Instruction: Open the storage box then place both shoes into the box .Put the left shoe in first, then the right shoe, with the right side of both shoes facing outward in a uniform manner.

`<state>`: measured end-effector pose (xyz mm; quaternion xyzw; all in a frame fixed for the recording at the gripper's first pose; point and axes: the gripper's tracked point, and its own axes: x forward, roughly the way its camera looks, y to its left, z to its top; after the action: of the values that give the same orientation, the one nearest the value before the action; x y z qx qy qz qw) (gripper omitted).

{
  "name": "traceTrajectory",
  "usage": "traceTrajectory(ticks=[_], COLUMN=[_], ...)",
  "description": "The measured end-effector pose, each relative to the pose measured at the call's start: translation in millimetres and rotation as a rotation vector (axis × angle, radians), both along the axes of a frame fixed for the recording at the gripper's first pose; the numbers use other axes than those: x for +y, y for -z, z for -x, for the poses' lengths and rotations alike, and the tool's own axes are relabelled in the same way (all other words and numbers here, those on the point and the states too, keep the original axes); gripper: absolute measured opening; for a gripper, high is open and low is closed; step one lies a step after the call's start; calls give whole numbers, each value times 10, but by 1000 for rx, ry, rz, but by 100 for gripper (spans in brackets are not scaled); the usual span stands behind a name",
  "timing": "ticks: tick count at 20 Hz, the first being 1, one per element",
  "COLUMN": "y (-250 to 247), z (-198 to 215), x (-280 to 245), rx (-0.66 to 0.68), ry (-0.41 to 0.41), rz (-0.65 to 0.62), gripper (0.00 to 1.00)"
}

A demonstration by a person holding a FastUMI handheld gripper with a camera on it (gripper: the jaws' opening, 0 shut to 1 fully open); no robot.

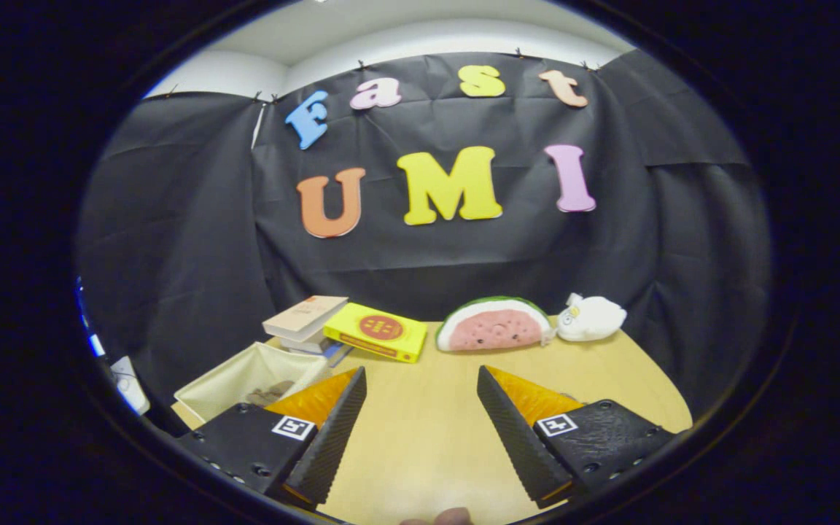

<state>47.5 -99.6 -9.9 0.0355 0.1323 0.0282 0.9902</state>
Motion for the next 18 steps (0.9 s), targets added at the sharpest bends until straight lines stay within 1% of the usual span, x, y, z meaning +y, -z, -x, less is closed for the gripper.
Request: traceTrajectory(ticks=[2,5,8,11,13,14,16,18], y=[214,539,840,1265,1524,1646,1849,1920], z=[10,51,88,59,58,48,-19,-69], x=[-571,-1245,-1703,-1895,-1955,-1952,-1823,-1789], rx=[36,148,251,372,447,488,547,574], ry=[56,128,163,164,155,145,116,105], rz=[52,111,124,99,124,139,128,110], gripper=[94,94,94,95,99,98,98,98])
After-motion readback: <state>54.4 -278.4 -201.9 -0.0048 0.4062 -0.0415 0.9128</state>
